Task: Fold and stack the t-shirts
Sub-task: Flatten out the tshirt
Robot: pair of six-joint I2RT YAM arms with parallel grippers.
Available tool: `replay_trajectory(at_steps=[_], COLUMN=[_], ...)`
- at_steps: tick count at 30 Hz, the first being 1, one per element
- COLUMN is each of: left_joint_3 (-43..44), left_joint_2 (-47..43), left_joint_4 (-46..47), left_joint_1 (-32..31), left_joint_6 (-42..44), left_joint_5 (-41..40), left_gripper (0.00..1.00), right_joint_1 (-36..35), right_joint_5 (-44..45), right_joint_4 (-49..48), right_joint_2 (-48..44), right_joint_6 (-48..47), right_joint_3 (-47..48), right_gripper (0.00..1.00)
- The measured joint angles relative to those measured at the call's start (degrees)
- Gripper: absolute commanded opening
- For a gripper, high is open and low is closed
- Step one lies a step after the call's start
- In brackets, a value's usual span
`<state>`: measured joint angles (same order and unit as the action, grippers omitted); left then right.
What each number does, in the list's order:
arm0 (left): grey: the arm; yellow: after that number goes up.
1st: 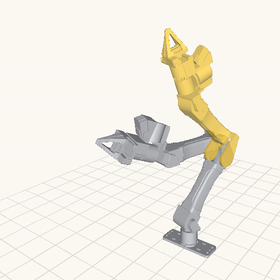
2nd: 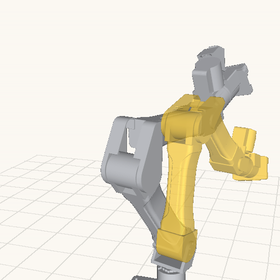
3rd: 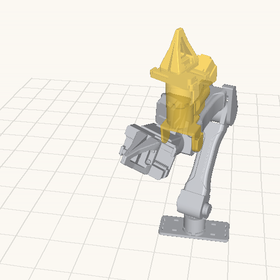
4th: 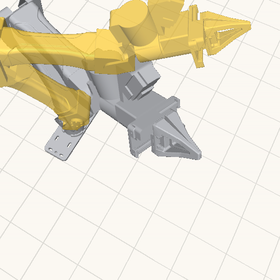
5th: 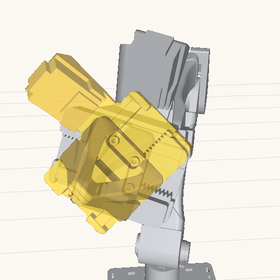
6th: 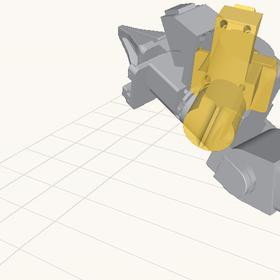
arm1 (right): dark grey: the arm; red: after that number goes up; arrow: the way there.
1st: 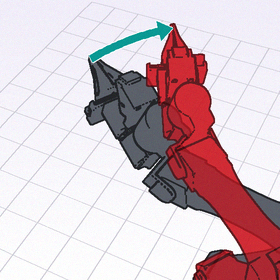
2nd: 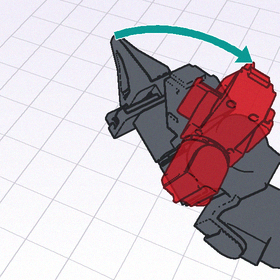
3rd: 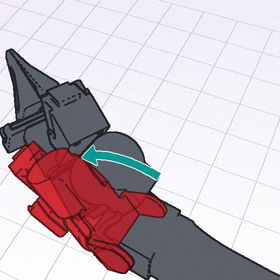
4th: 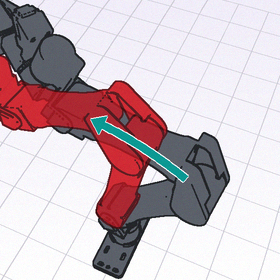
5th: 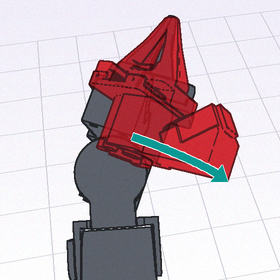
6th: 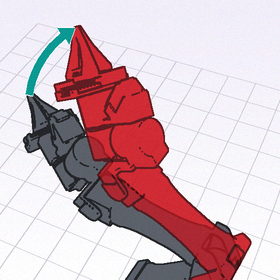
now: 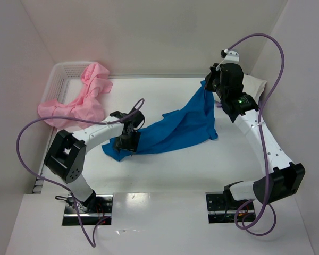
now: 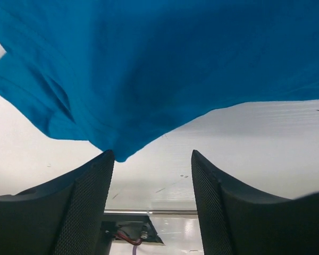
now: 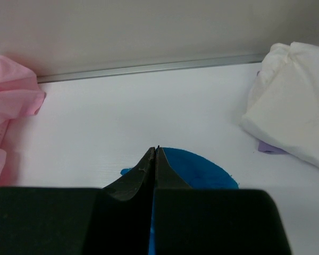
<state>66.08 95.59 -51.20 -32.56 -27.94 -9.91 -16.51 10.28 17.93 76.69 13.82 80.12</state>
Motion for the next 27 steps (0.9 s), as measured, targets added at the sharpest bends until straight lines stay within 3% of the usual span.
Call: replay_trajectory(at_steps=[8,13,23,27], left_joint_3=[-0.9,-0.9,-3.3,-4.6], left_joint_2=[0.0,-0.1,-0.1,0.0], left_joint_4=[0.3,0.0,0.0,0.4], left_joint_1=[0.0,0.0,0.0,0.0], left_joint_6=[-2.3,-4.8,-8.3,-8.4], left_joint_5=[1.2,0.6,-0.4,-0.5], left_gripper=[0.82,0.82,0.57,0.33], right_joint_1=[0.0,0.0,0.0,0.0], right_joint_5=[0.0,-0.1,-0.2,-0.2], right_joint_4=[0.0,0.0,-0.3,-0.3], right_joint_2=[0.0,0.0,0.0,0.0], right_joint_6=[0.0,0.0,0.0,0.0], right_joint_3=[0.0,0.0,0.0,0.0], right_gripper=[0.0,0.0,0.0,0.0])
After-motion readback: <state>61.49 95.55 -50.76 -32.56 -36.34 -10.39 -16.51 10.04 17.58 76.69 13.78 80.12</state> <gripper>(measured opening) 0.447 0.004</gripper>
